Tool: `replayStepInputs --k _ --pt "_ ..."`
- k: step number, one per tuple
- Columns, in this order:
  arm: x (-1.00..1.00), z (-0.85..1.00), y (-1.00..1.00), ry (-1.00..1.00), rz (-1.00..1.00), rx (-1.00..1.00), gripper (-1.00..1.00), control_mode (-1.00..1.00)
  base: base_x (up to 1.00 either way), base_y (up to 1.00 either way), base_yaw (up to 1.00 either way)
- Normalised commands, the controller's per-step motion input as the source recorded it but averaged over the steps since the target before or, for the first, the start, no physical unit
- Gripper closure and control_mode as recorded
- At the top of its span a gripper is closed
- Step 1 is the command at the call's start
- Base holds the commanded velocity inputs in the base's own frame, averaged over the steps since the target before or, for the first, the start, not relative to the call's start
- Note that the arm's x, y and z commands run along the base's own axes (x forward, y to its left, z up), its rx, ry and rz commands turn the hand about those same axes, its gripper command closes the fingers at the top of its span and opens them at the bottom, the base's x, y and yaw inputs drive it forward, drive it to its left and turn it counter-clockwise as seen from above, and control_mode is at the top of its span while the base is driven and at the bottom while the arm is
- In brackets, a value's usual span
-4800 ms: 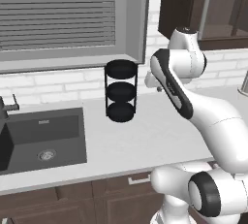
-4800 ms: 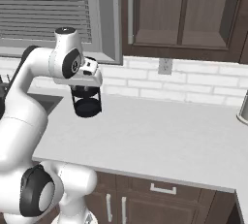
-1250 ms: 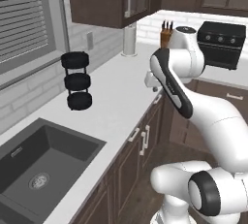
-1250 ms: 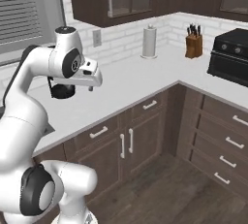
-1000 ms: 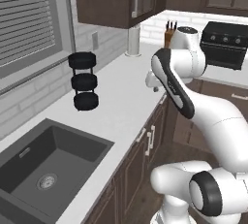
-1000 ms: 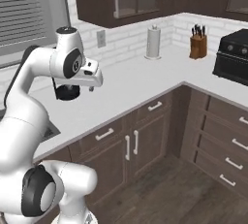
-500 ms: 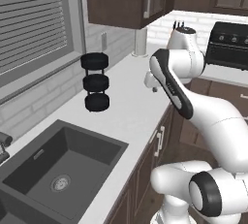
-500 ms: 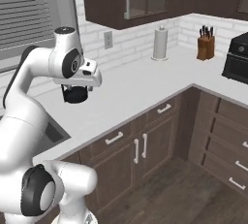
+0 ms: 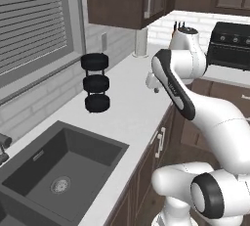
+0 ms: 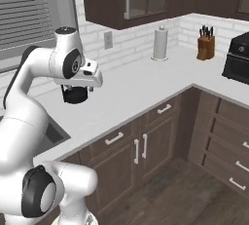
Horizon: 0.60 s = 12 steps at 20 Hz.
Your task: Take a straw from the drawer in front and place it inside the glass cup on the dining counter.
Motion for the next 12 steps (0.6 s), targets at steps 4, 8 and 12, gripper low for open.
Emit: replayStepInputs --k 4,8,12 --pt "0.0 0.0 0.0 0.0 0.0 0.0 -1.0 1.0 0.0 0.0 0.0" --pt "0.0 -0.19 -0.09 0.0 0.0 0.03 -1.0 -1.0 0.0 0.0 0.0" --pt "0.07 -0.5 -0.45 0.0 0.0 0.15 -1.0 -1.0 0.0 0.0 0.0"
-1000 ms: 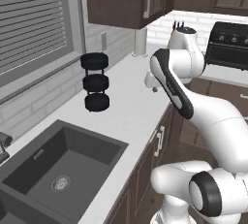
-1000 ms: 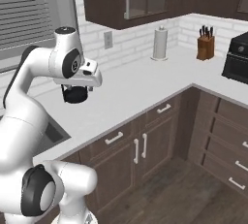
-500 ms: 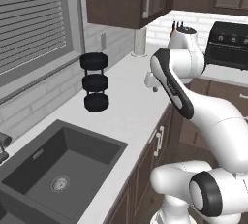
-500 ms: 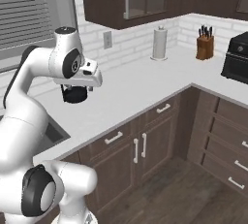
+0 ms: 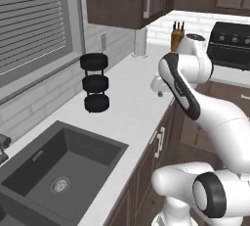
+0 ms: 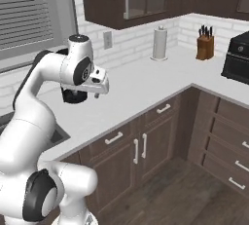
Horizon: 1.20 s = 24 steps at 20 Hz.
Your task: Take a straw from the drawer in front and place it inside the glass cup on the dining counter.
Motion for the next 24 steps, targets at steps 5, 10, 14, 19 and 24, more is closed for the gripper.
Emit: replayStepInputs --k 5,10,14,19,24 --pt "0.18 -0.53 -0.63 0.01 0.0 0.3 -1.0 -1.0 0.0 0.0 0.0" --pt "0.16 -0.52 -0.5 0.0 0.0 0.29 -1.0 -1.0 0.0 0.0 0.0" --pt "0.27 -0.71 -0.49 0.0 0.0 0.33 -1.0 -1.0 0.0 0.0 0.0" --pt "0.44 -0.77 -0.59 0.02 0.01 0.48 -1.0 -1.0 0.0 0.0 0.0" --pt "0.25 -0.65 -0.31 0.0 0.0 0.32 -1.0 -1.0 0.0 0.0 0.0"
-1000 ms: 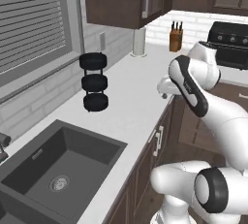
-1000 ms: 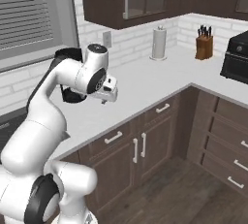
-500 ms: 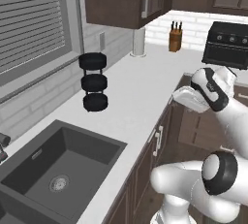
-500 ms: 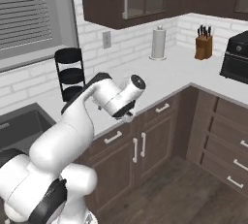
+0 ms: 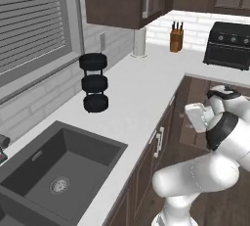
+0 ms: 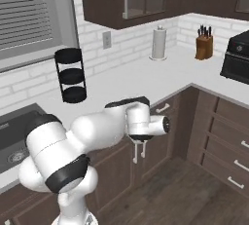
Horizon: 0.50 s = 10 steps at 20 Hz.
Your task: Take a straw from the drawer in front and place it inside the glass cup on the dining counter.
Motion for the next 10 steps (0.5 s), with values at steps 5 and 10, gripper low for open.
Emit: replayStepInputs --k 5,10 --pt "0.0 -0.16 0.0 0.0 0.0 0.03 -1.0 -1.0 0.0 0.0 0.0" --pt "0.0 0.0 0.0 0.0 0.0 0.0 -1.0 -1.0 0.0 0.0 0.0"
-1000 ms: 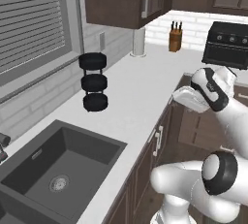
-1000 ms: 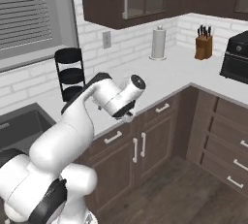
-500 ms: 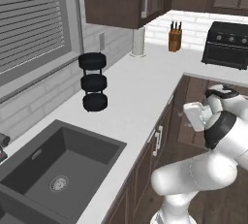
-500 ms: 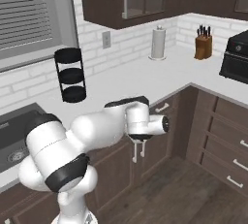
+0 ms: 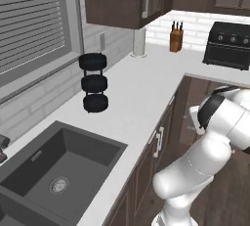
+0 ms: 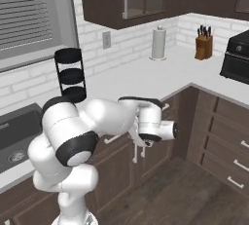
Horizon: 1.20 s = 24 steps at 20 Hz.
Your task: Take a straw from the drawer in front and place it inside the glass cup on the dining counter.
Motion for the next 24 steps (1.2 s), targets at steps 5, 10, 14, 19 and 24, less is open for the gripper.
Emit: replayStepInputs --k 5,10,14,19,24 --pt "0.0 0.0 0.0 0.0 0.0 0.0 -1.0 -1.0 0.0 0.0 0.0" --pt "0.0 0.0 0.0 0.0 0.0 0.0 -1.0 -1.0 0.0 0.0 0.0" --pt "0.0 0.0 0.0 0.0 0.0 0.0 -1.0 -1.0 0.0 0.0 0.0" --pt "0.0 0.0 0.0 0.0 0.0 0.0 -1.0 -1.0 0.0 0.0 0.0" --pt "0.0 0.0 0.0 0.0 0.0 0.0 -1.0 -1.0 0.0 0.0 0.0"
